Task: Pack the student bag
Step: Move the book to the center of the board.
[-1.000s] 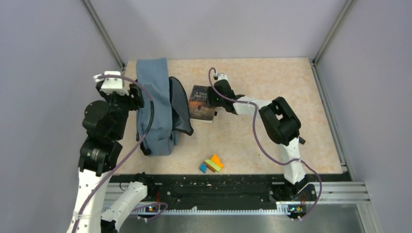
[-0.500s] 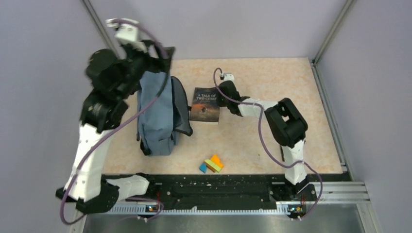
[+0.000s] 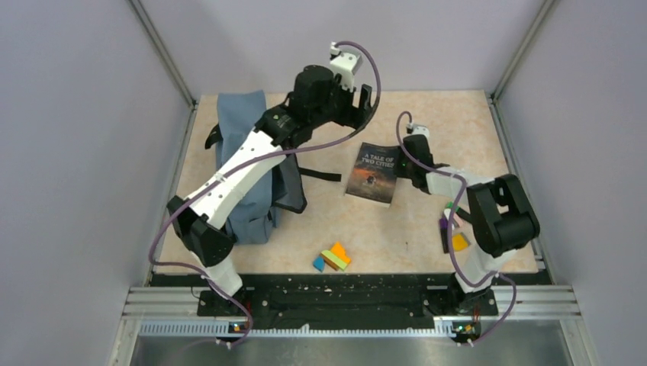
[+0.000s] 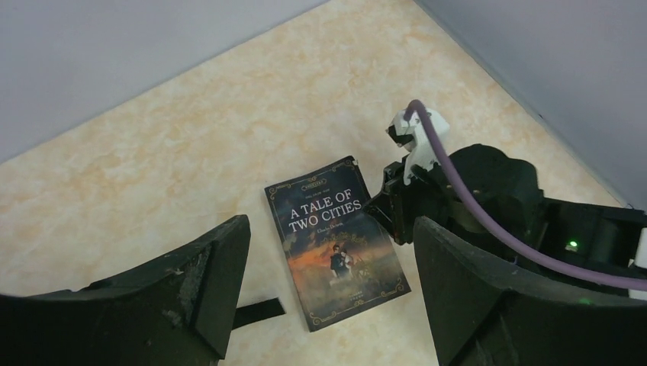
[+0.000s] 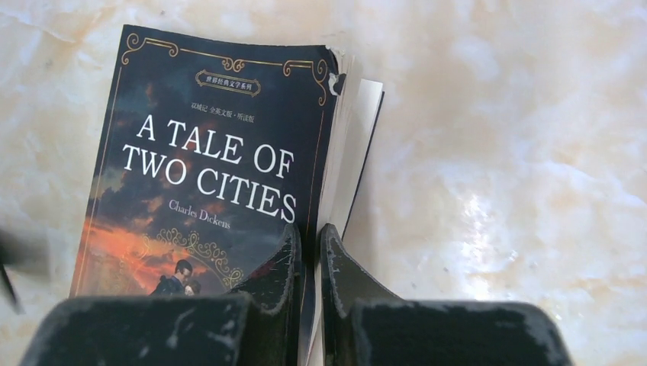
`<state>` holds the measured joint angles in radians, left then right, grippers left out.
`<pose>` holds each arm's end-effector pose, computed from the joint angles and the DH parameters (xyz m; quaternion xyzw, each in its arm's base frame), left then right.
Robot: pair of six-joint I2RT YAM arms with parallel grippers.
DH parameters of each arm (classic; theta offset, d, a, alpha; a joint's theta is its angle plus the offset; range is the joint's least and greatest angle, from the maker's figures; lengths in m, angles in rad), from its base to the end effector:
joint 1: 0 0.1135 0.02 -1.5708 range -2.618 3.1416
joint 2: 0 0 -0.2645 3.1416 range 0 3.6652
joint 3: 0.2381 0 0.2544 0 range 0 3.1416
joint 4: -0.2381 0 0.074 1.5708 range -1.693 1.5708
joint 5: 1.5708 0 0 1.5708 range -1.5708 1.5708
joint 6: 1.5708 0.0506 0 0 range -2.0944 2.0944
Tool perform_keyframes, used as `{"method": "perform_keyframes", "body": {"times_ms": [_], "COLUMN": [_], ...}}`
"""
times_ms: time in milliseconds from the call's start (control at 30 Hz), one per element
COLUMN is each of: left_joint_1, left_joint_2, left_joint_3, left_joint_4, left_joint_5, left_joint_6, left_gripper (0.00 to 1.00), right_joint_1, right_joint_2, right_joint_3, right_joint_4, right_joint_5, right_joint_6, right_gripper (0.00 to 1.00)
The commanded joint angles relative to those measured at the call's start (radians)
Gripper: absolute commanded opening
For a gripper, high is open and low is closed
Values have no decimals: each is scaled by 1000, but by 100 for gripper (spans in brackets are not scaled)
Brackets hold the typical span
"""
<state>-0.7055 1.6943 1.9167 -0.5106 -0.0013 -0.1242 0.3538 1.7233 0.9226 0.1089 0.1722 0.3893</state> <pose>0.3045 -0.2593 0.4536 0.2293 0.7678 -0.2406 0.5477 0.3508 0.1203 0.1602 0.0526 0.9008 0.0814 0.4232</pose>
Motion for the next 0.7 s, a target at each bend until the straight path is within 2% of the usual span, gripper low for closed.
{"method": "perform_keyframes", "body": {"times_ms": [0,33,100,233,300,500,667], "left_joint_1": [1,1,1,1,1,12,27], "left_joint_2": [73,96,133,183,210,310,355], "left_joint_3": [-20,-26,-44,-106,-126,-135,-169], "left_joint_4": [124,130,144,202,223,232,267], "left_joint_5": [52,59,63,50,59,76,112], "left_joint_6": [-120,-135,-162,-198,-212,-257,-304], "left_gripper": [83,83,83,83,83,84,83], "right_joint_1": [-49,-61,-90,-177,-218,-300,-310], "right_joint_2": [-91,-104,-137,-182,-183,-37,74], "right_joint_3": [-55,-61,-70,-83,-79,39,125], "right_joint_4": [-51,-51,-49,-29,5,61,92], "right_joint_5": [-57,-73,-109,-230,-314,-523,-604], "right_joint_6": [-12,-7,3,12,2,-27,-54], "right_gripper": [0,4,24,54,66,70,69]}}
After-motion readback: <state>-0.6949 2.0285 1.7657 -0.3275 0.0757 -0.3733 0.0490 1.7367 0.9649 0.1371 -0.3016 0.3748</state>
